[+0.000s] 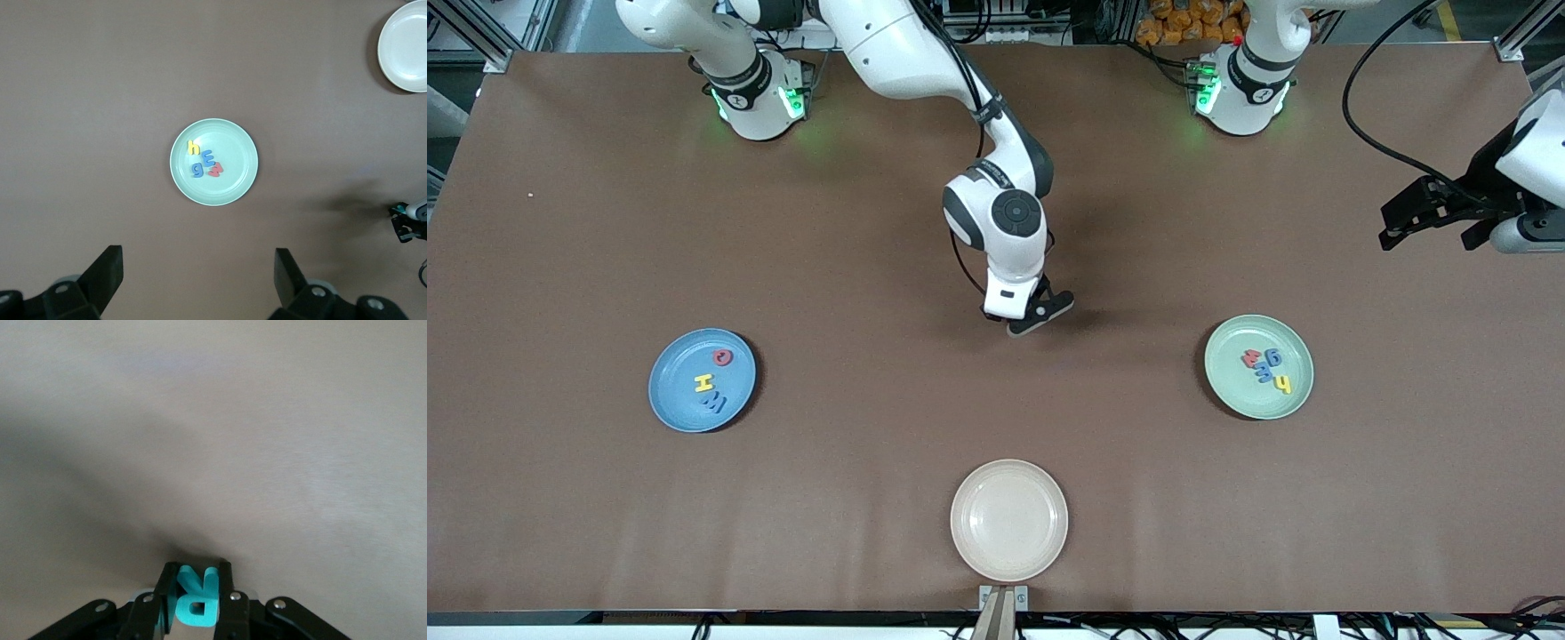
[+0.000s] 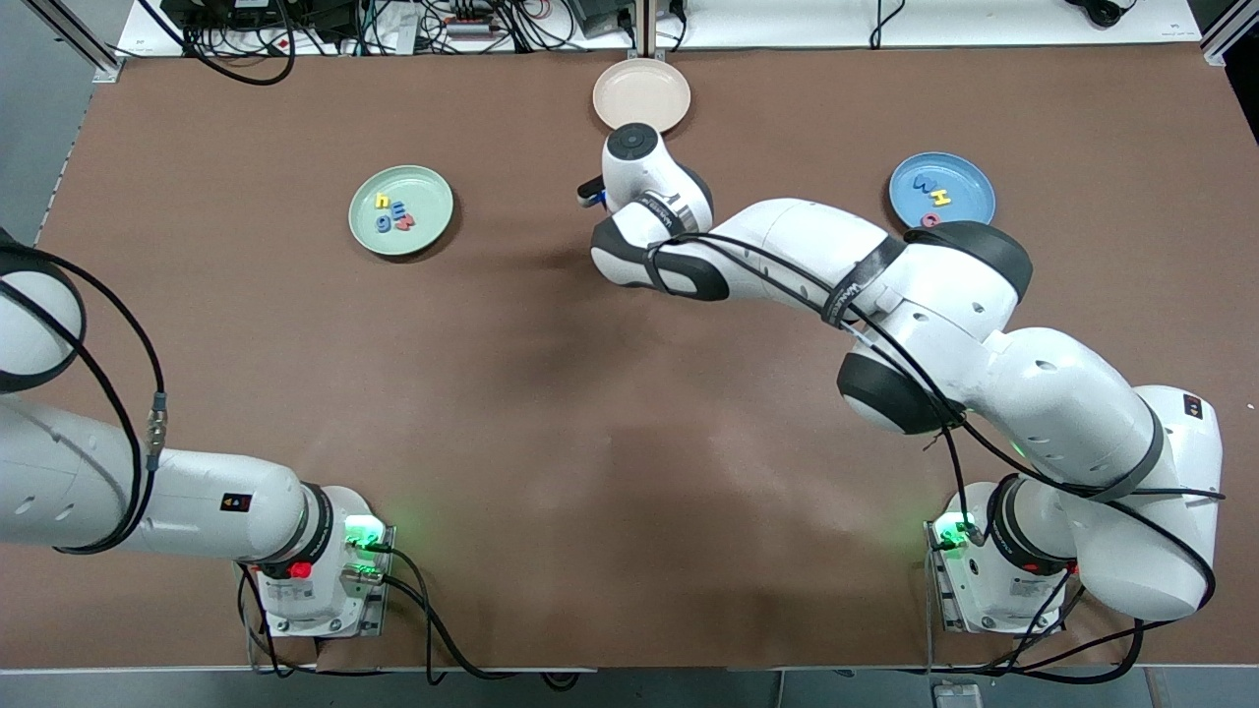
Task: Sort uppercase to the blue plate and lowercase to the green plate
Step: 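Lower the right gripper and grasp the teal R letter, then carry the teal R over the blue plate with the right gripper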
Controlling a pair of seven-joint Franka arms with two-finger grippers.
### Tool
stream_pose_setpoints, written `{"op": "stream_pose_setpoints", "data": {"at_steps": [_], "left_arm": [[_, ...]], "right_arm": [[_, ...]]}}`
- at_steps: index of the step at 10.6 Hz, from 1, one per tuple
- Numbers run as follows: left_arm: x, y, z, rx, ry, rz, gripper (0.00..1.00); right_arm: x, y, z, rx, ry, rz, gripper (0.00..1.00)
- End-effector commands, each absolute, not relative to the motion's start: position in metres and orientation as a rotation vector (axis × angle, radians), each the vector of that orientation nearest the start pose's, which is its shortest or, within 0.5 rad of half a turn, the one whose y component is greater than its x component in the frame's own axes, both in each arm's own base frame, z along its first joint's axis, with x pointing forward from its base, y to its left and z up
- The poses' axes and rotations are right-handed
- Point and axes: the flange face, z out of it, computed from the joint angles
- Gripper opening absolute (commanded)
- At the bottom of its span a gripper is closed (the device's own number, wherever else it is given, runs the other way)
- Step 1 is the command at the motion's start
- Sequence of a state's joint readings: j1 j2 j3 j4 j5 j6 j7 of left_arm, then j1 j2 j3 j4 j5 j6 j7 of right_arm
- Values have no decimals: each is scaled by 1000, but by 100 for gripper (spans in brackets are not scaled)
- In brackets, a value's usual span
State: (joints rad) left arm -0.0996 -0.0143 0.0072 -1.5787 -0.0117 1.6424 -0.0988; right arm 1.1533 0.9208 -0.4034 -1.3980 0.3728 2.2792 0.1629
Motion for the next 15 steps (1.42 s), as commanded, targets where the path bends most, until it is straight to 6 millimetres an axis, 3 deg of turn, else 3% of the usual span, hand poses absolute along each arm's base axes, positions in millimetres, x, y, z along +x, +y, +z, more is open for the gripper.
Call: {"op": "stream_pose_setpoints", "data": {"at_steps": [1,3,7,10,12,15], "left_arm": [[551,-52,640,-3135,-26,-114,100],[551,-52,640,-3137,-26,-114,100],[551,-53,639,-3140,-24,-111,100],[550,-55,640,-3140,-22,-114,100],[550,-54,639,-3140,-26,-111,100],[550,-52,640,-3132,-26,-110,100]], "right_arm": [[504,529,188,-3076,-644,-72,0],[535,501,205,-3090,-552,-85,0],[610,408,236,-3217,-489,-178,0],[663,298,260,-3276,-718,-61,0],[687,223,264,-3255,-827,45,0],[698,123,265,-3152,-943,280,0]]}}
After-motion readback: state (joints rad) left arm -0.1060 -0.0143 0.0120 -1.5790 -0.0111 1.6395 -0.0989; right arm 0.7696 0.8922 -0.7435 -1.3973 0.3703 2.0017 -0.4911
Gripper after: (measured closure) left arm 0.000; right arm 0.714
